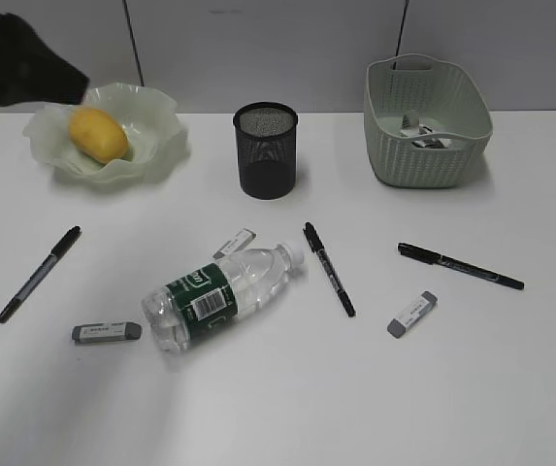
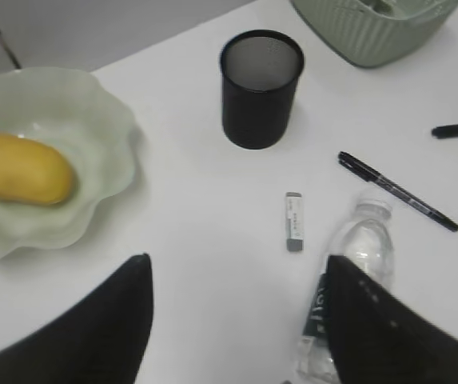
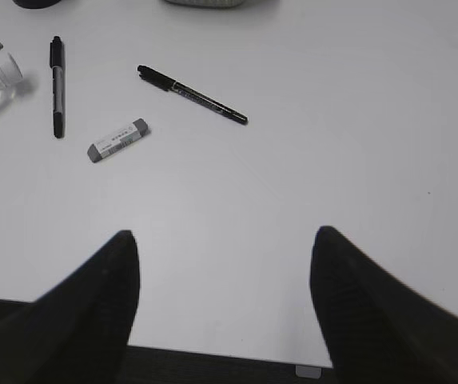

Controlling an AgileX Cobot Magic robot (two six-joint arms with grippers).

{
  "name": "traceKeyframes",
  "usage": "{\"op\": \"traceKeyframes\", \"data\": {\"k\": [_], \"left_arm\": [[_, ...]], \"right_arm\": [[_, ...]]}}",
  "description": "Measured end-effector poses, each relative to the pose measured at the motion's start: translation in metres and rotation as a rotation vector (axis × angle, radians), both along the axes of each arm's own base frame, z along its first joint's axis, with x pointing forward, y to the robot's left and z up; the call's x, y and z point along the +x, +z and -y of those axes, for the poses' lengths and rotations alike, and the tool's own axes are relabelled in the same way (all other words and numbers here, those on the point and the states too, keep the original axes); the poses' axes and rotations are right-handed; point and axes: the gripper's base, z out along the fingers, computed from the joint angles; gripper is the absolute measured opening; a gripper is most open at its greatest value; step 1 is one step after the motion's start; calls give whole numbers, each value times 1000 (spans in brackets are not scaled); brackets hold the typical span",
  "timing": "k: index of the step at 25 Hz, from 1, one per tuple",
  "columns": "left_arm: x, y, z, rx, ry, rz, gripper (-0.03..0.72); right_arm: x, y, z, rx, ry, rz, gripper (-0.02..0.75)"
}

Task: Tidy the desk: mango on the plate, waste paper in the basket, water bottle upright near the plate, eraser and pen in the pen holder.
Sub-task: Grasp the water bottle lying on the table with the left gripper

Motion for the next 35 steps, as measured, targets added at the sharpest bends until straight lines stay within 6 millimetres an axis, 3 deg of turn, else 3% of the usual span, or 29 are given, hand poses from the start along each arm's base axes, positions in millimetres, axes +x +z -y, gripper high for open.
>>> {"op": "traceKeyframes", "data": {"k": [6, 11, 20, 29, 35], "left_arm": [[25, -28, 52, 75, -171, -127, 552], [39, -55, 84, 186, -263, -221, 562], [43, -105, 132, 391, -329, -366, 575], [39, -153, 154, 521, -286, -472, 615], [42, -168, 156, 544, -278, -520, 639]], "right_arm": [[0, 0, 0, -6, -2, 2, 529], [0, 0, 1, -9, -3, 2, 529], [0, 0, 1, -9, -3, 2, 529], [0, 0, 1, -11, -4, 3, 529], [0, 0, 1, -11, -4, 3, 529]]}}
